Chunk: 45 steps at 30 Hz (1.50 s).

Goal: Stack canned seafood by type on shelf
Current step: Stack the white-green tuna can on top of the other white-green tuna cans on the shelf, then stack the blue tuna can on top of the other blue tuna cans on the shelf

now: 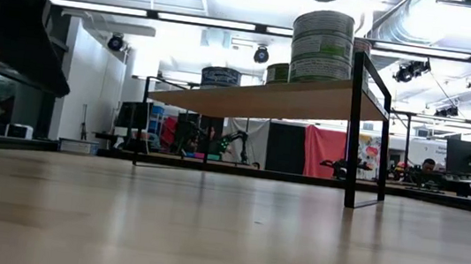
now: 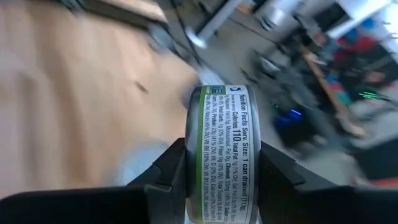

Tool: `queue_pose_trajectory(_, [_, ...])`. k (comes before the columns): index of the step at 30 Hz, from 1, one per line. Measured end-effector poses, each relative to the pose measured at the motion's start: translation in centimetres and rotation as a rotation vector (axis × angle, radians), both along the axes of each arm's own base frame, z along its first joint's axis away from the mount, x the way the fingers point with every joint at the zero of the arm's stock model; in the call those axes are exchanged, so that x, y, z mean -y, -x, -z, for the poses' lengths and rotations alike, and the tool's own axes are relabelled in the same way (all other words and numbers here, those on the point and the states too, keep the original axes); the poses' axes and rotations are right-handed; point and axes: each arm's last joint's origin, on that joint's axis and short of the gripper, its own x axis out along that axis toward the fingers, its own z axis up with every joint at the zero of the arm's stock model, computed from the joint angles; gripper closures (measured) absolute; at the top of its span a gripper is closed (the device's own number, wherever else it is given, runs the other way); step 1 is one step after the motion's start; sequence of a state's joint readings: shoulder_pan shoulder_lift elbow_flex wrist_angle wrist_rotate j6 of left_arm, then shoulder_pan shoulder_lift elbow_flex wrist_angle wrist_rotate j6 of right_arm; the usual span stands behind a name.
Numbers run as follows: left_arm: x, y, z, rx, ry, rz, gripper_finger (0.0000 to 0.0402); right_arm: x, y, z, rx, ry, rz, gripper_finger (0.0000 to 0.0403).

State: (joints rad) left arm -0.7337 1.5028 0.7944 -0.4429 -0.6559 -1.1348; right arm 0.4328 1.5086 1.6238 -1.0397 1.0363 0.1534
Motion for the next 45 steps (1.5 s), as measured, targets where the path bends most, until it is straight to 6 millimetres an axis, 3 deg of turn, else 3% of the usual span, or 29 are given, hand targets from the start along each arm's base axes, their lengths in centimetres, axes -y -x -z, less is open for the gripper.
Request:
queue_pose_trajectory(5, [-0.1,-0.2,0.1,-0.036,0.083,-0.015,0.0401,1.9,1.9,1.3,-0.186,0.094,0.126,0.0291])
queue_pose_trajectory(21, [-0.1,-0.2,0.1,-0.018,0.124,-0.064,0.0401,5.5,1.0,2.4,-0.419,0.079,0.174,0.0291])
queue_pose_trajectory(23, [-0.1,-0.2,0.1,-0.017,0.125,-0.066,0.0401,5.7,0.9,2.5,-0.428,0.057,0.171,0.0290])
queue_pose_trajectory(31, [-0.1,-0.2,0.1,-0.020,0.114,-0.054,0.0401,5.6,0.7,2.5,-0.420,-0.003,0.153,0.0221])
queue_pose_trajectory(45, [-0.1,-0.2,0.1,-0.041,0.090,-0.014,0.0401,5.2,0.4,2.5,-0.372,-0.113,0.119,0.0213])
